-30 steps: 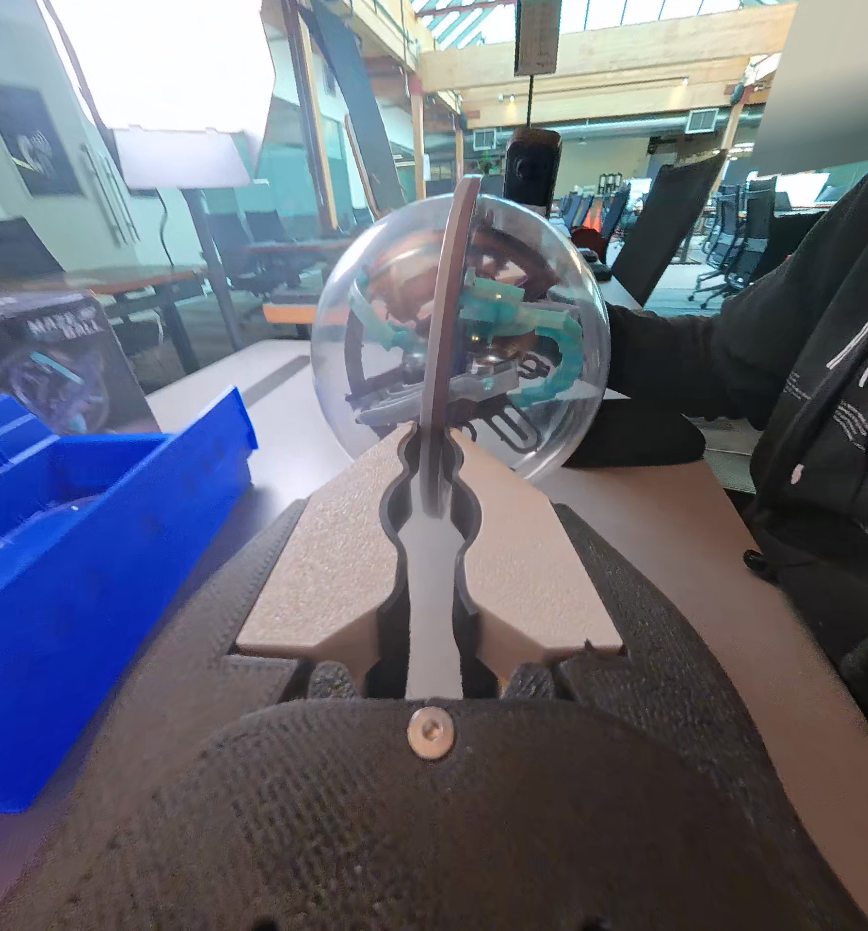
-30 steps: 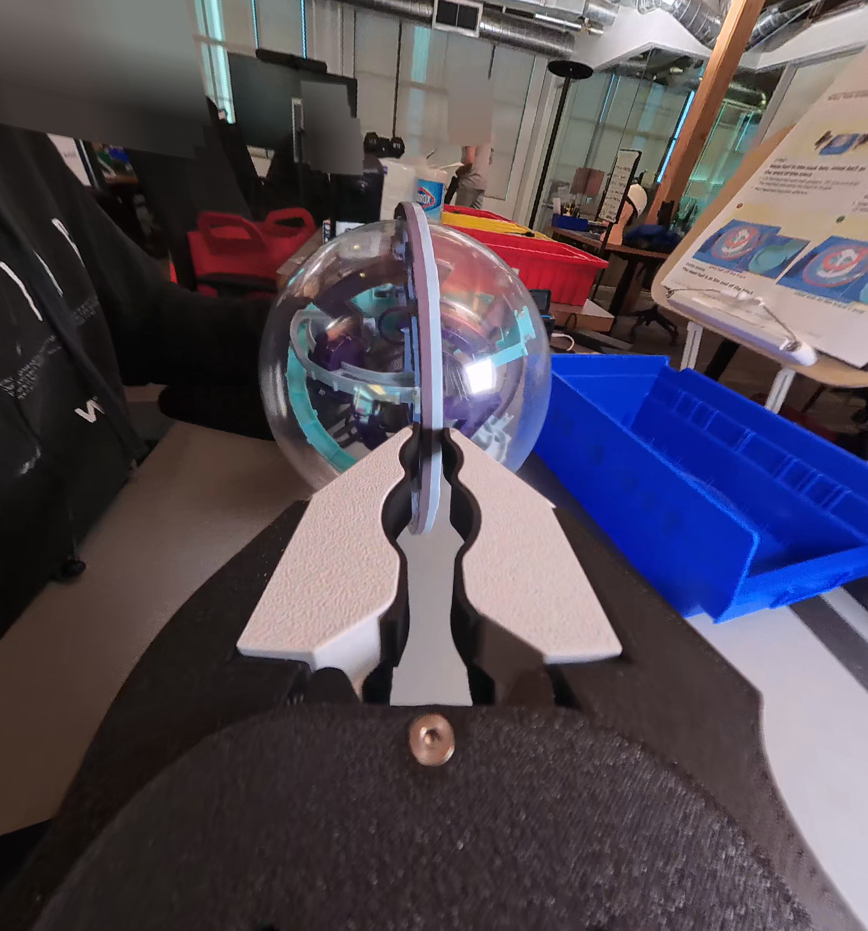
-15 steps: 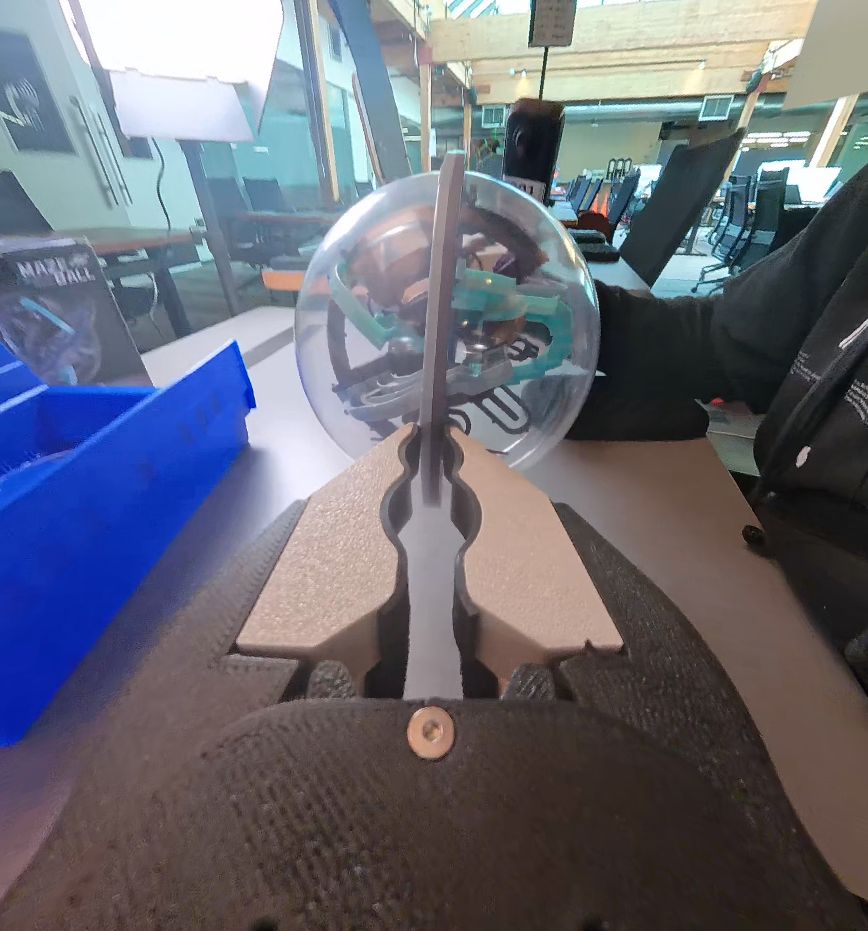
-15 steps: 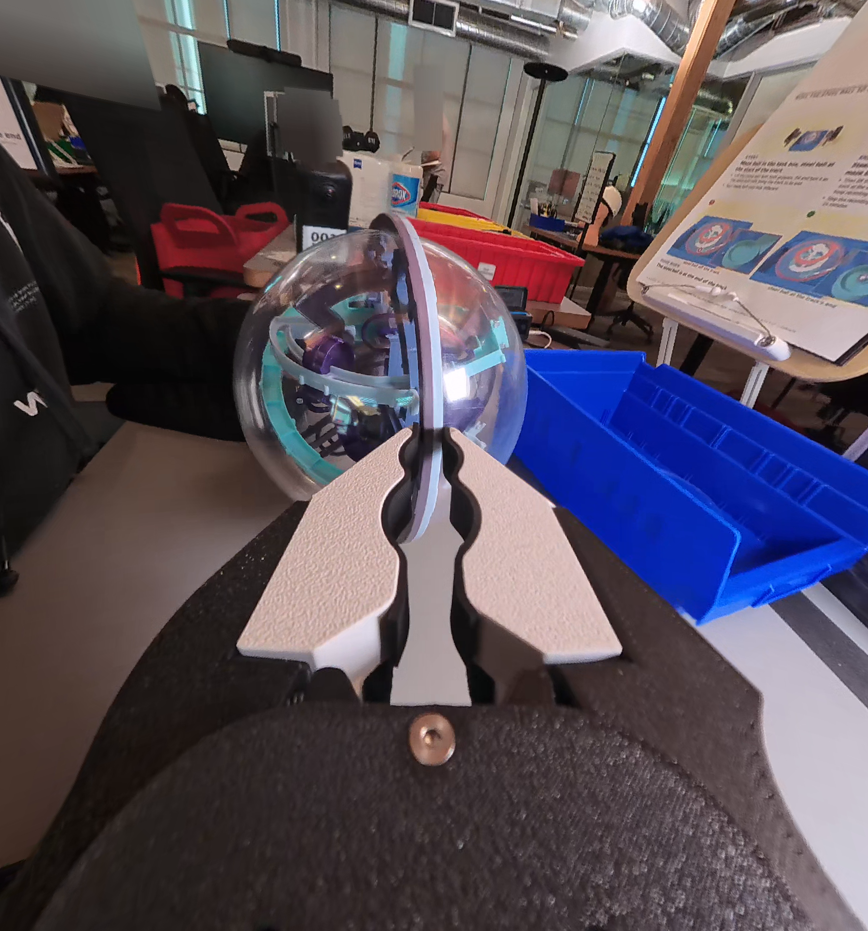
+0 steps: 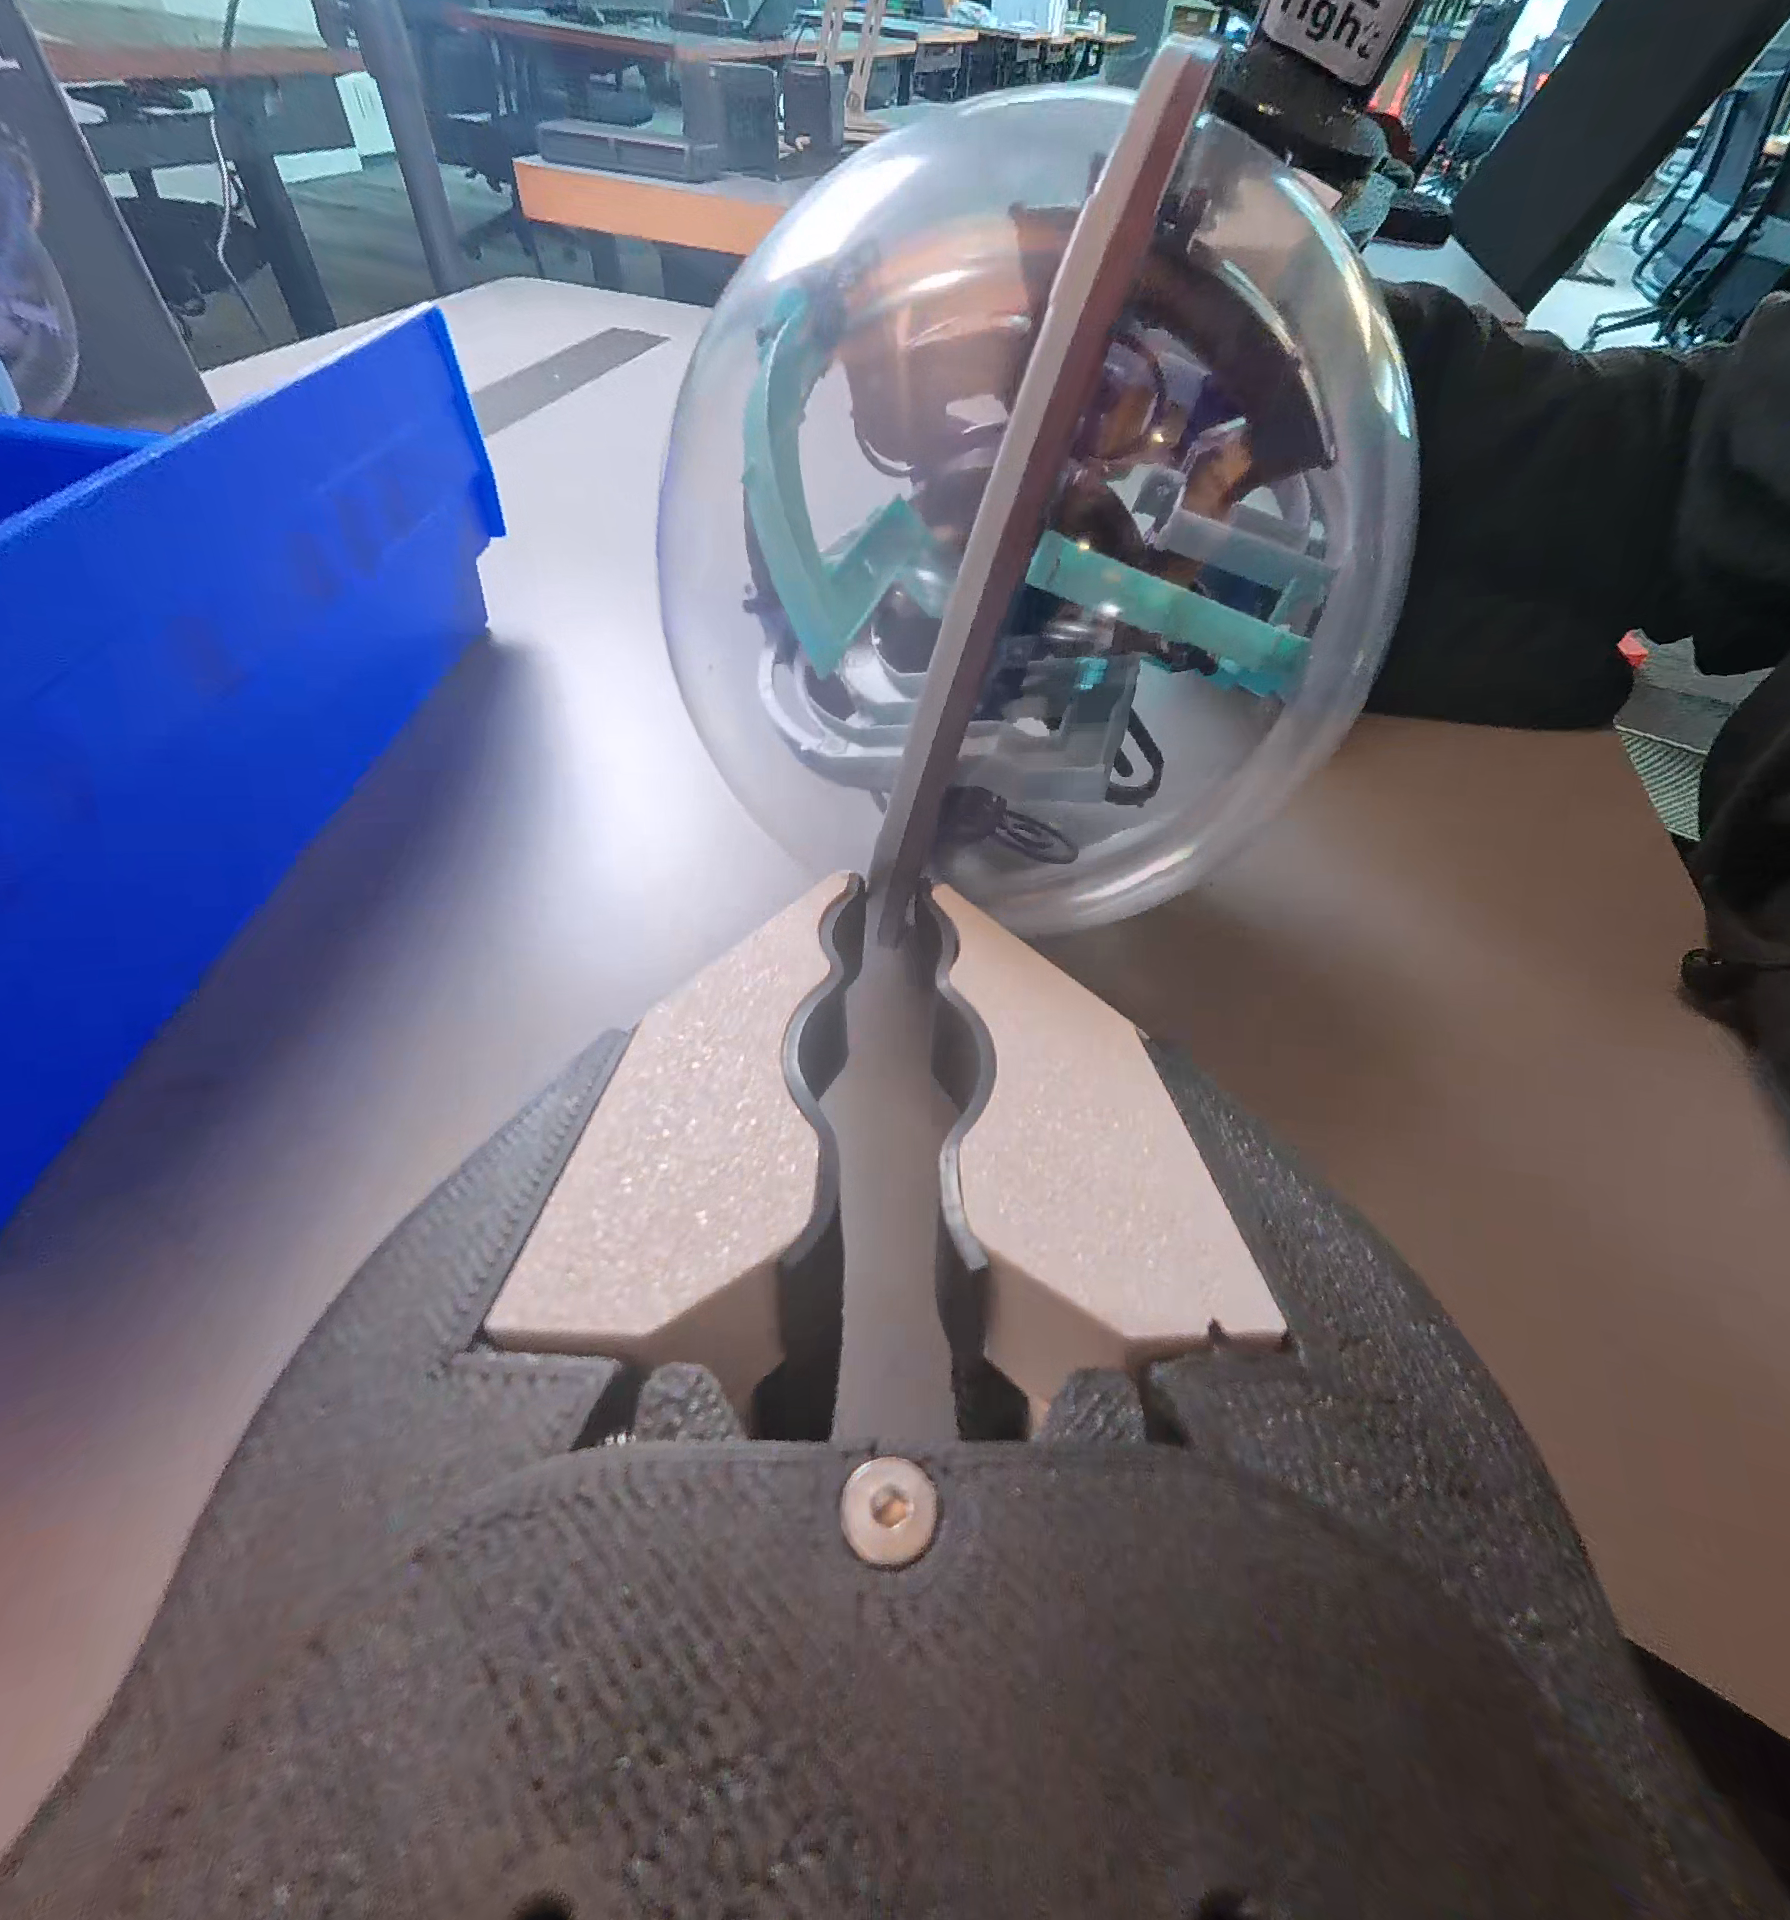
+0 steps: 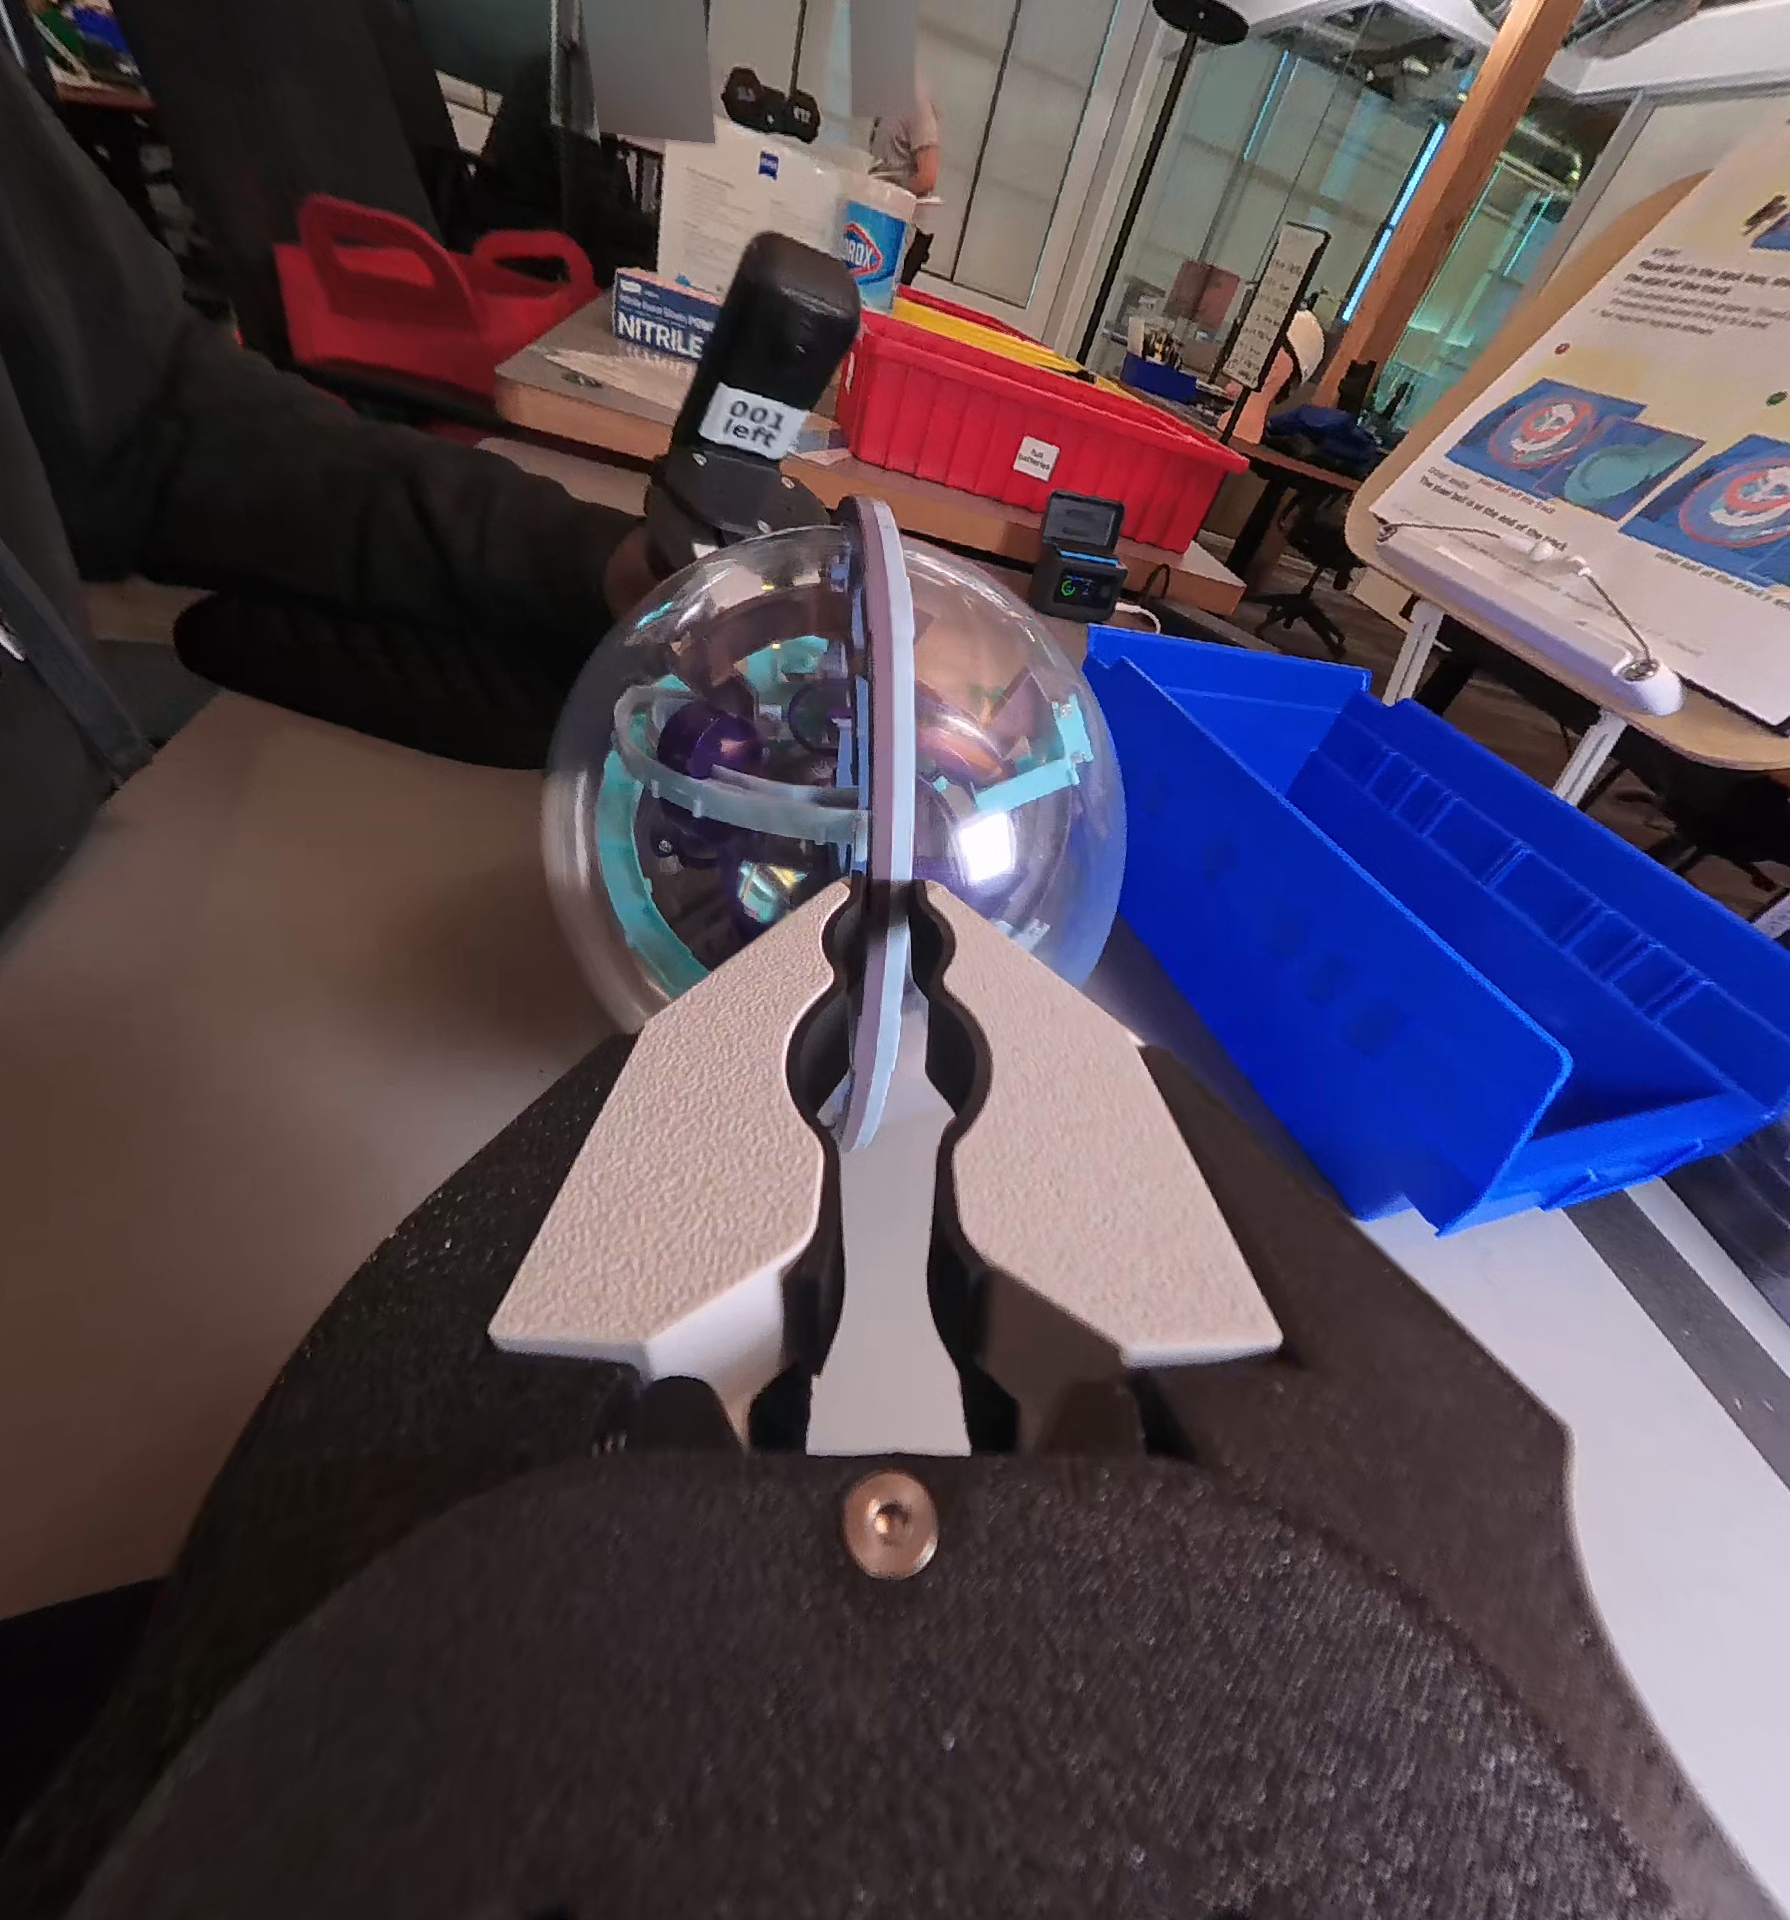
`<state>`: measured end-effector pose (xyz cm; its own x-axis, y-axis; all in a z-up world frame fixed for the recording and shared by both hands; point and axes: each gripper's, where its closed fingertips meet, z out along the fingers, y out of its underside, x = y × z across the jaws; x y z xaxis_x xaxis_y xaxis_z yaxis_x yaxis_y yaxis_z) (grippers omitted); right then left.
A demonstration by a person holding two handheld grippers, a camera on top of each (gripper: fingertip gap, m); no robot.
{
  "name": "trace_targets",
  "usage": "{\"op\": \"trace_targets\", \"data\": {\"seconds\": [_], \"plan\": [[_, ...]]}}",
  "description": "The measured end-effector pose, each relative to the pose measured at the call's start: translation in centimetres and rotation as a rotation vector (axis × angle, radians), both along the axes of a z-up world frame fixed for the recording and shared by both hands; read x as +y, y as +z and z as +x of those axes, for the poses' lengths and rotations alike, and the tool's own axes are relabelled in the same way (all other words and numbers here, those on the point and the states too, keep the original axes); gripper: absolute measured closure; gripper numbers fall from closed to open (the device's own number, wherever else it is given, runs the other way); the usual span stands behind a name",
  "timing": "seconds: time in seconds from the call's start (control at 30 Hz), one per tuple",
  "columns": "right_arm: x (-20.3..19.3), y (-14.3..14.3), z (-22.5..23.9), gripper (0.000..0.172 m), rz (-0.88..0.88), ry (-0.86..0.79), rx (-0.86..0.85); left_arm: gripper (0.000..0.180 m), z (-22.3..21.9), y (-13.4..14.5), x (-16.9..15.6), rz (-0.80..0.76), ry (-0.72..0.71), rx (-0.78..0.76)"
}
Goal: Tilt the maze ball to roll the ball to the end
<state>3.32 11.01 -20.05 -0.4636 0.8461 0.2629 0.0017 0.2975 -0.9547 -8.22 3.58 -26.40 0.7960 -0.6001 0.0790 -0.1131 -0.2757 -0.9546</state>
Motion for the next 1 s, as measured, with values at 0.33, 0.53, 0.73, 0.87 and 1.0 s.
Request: {"op": "trace_targets", "data": {"seconds": [0.33, 0.53, 0.73, 0.87, 1.0], "plan": [[-1.0, 0.3, 0.6, 0.166, -0.039, 0.047, 0.017, 0.08, -0.2, 3.8, -0.4, 0.084, -0.037, -0.219], [-2.6, 0.0, 0.4, 0.164, -0.079, 0.092, 0.015, 0.036, 4.8, 1.9, 0.7, 0.022, -0.12, -0.119], [-1.2, -0.4, 0.8, 0.141, -0.151, 0.06, 0.002, 0.038, 5.5, 1.4, 0.8, 0.018, -0.157, -0.1], [0.5, -1.9, 1.1, 0.13, -0.154, 0.037, -0.054, 0.039, 5.3, 1.2, 0.5, 0.031, -0.161, -0.101], [0.0, -3.2, 1.1, 0.135, -0.125, 0.054, -0.093, 0.04, 5.4, 1.1, 0.2, 0.016, -0.192, -0.132]]}}
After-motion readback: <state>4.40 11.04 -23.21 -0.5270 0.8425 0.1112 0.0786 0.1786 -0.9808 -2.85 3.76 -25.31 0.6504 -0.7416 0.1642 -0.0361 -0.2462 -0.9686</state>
